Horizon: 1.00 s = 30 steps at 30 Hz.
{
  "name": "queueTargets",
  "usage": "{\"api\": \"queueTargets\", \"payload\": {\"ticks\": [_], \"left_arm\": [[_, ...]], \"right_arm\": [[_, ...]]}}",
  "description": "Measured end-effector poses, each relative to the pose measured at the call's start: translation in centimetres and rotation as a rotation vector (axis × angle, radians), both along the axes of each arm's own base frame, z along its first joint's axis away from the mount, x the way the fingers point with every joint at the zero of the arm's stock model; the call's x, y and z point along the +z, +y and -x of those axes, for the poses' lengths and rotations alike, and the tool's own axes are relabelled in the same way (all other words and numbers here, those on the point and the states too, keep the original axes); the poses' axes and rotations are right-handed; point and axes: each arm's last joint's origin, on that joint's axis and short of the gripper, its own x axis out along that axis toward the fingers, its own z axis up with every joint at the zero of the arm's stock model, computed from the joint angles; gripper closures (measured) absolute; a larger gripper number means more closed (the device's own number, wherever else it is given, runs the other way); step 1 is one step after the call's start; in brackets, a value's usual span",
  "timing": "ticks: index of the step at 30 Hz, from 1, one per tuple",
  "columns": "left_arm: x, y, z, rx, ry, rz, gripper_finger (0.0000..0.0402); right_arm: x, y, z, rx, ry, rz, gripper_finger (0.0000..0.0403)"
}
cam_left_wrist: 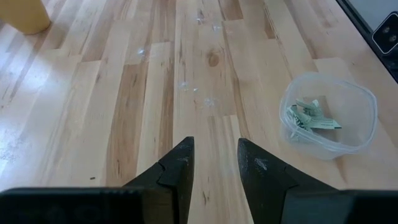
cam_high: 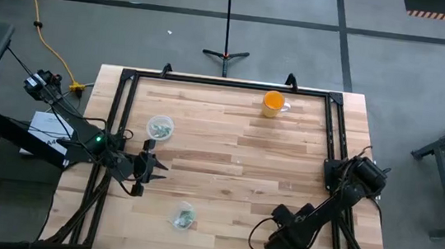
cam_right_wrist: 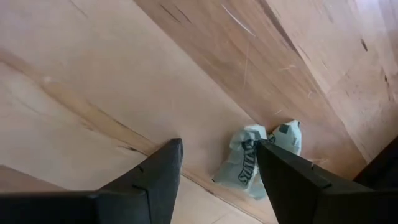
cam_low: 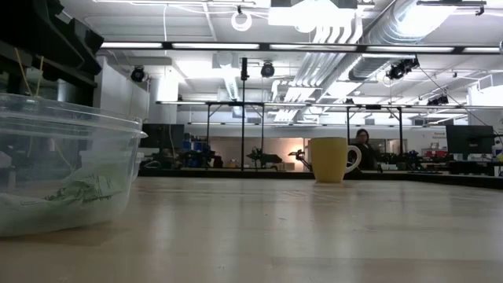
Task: Pick and place items into bin
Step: Put the stevia packet into the bottom transparent bin
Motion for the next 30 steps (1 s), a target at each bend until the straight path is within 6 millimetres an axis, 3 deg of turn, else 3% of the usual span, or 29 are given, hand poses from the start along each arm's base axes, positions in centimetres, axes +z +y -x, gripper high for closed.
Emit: {"api": "queueTargets", "payload": {"ticks": [9,22,25,30], "left_arm": [[0.0,0.0,0.0,-0.006,0.003,0.004,0.0243],[0.0,0.0,0.0,-0.006,0.003,0.004,0.0243],[0.0,0.0,0.0,-0.006,0.003,0.005,0.0243],[0.0,0.0,0.0,-0.007,0.003,0.005,0.0243]], "right_arm": [[0.4,-0.2,0.2,0.021,-0.013,-0.007,0.0230],[0.4,-0.5,-0.2,0.027,-0.044,0.008,0.0393],[0.7,-0.8,-1.1,0.048,-0.145,0.062,0.0391],[2.7,-0.5,-5.2,0.190,-0.484,0.135,0.0399]]}}
